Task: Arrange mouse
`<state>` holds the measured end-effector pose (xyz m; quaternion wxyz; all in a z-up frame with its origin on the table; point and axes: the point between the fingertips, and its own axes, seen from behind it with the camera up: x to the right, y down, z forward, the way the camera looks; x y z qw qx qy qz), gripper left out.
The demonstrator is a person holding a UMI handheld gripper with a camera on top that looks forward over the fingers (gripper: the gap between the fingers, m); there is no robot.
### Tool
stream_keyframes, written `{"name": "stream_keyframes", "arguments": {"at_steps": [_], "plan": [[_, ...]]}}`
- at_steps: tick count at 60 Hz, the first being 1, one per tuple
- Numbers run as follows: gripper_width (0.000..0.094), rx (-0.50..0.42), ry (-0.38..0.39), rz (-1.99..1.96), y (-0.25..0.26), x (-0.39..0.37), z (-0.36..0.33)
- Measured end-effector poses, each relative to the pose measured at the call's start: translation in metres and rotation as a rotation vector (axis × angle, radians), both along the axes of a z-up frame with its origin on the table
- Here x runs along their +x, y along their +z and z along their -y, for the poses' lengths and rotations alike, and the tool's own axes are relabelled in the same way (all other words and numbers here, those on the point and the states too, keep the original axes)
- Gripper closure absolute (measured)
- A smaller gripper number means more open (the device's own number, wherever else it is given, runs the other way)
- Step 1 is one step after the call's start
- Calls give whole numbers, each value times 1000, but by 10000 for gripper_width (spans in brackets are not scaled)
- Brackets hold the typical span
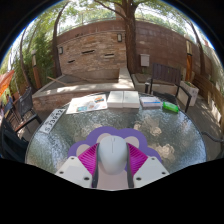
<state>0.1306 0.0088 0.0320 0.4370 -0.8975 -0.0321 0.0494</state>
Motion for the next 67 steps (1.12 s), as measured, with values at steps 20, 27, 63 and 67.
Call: {"name": "stream_keyframes", "arguments": {"at_steps": [20, 27, 63, 67], "plan": [[113, -38, -41, 83, 13, -1, 30], [89, -18, -78, 99, 74, -7, 65], [96, 15, -74, 111, 190, -58, 278], [96, 10, -71, 117, 190, -60, 284]]}}
